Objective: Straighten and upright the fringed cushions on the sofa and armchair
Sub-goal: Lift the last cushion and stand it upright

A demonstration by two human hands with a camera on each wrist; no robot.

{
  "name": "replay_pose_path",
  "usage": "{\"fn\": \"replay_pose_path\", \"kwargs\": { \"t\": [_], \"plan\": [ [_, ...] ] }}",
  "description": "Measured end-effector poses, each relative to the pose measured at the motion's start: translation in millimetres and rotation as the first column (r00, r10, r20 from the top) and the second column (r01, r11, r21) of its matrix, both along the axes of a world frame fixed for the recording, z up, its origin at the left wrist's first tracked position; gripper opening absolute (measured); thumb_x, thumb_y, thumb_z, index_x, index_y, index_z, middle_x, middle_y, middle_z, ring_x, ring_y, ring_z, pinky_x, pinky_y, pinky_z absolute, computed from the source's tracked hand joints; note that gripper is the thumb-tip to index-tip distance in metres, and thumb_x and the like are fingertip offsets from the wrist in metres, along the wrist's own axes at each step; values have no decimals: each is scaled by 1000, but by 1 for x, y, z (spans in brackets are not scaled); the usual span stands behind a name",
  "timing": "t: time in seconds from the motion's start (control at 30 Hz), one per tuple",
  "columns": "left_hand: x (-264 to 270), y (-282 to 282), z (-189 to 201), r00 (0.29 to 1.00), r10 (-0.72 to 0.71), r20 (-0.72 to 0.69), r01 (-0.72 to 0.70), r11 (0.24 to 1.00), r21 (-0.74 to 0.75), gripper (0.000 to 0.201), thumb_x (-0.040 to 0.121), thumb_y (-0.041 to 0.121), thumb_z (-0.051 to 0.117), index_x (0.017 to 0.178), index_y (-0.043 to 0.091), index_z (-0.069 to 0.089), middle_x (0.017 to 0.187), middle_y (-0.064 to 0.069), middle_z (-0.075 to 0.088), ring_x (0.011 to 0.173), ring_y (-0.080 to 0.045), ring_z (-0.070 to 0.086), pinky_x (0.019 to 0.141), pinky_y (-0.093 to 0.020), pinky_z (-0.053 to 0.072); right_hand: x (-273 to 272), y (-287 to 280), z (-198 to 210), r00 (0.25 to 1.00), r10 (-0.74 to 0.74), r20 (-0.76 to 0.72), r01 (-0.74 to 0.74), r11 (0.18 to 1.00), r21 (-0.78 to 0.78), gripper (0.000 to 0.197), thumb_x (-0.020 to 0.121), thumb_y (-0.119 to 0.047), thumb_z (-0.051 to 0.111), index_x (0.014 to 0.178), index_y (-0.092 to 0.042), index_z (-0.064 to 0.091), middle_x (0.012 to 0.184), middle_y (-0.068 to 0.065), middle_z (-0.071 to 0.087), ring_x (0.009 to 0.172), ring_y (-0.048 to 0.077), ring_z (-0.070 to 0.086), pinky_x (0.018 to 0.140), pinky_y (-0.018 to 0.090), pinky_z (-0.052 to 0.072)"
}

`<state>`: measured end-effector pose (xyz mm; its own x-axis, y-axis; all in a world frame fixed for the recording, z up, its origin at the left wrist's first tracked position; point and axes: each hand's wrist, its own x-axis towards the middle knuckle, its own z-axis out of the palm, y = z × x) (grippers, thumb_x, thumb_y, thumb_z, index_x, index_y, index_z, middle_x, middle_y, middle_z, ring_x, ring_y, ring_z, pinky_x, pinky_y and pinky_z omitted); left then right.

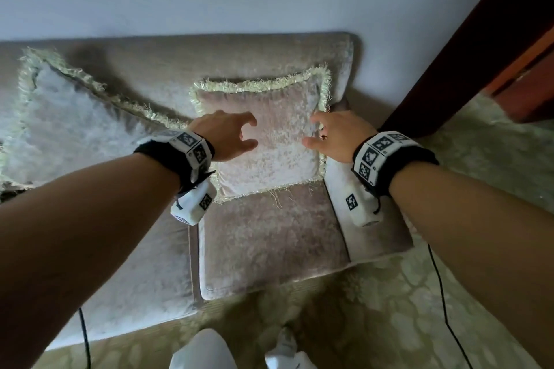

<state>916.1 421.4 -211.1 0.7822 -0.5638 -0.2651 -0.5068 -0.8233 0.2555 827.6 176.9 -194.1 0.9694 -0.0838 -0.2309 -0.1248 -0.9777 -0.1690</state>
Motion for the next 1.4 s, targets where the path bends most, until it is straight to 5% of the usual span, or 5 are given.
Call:
{"fn": "replay_pose_path", "kwargs": {
  "t": [0.7,0.97,1.17,1.3,1.4],
  "plan": [
    [153,-34,-281,882,461,101,-427,871,-243,94,75,74,62,155,46,20,137,-17,40,107,-38,60,70,-51,61,197,-121,-266,967,-190,172,148,961,234,83,85,-69,55,156,-47,18,150,10,31,137,30,34,101,44,45],
    [184,-45,-378,689,724,28,-631,618,-469,125,53,91,62,157,49,8,164,-30,1,152,-50,11,109,-66,39,246,-135,-380,897,-290,333,140,903,407,98,72,-72,62,150,-57,4,164,19,-5,150,42,9,118,53,31],
    [194,-50,-404,727,681,85,-523,630,-575,126,61,89,60,160,31,7,157,6,25,140,-43,38,114,-49,38,262,-142,-415,818,-379,432,112,843,527,104,70,-85,58,153,-54,3,164,23,-3,153,43,7,111,61,38],
    [192,-54,-407,750,660,48,-475,587,-656,126,64,86,62,160,19,17,147,16,27,137,-22,43,110,-3,22,260,-139,-418,837,-420,350,154,796,585,109,65,-92,51,153,-52,0,167,19,0,153,41,6,113,56,24],
    [184,-58,-397,758,652,-3,-450,520,-726,124,63,77,72,160,19,20,148,36,25,135,15,38,107,1,22,256,-135,-409,824,-422,377,90,756,648,108,65,-87,55,153,-49,5,167,18,7,151,33,10,109,42,18]
  ]
}}
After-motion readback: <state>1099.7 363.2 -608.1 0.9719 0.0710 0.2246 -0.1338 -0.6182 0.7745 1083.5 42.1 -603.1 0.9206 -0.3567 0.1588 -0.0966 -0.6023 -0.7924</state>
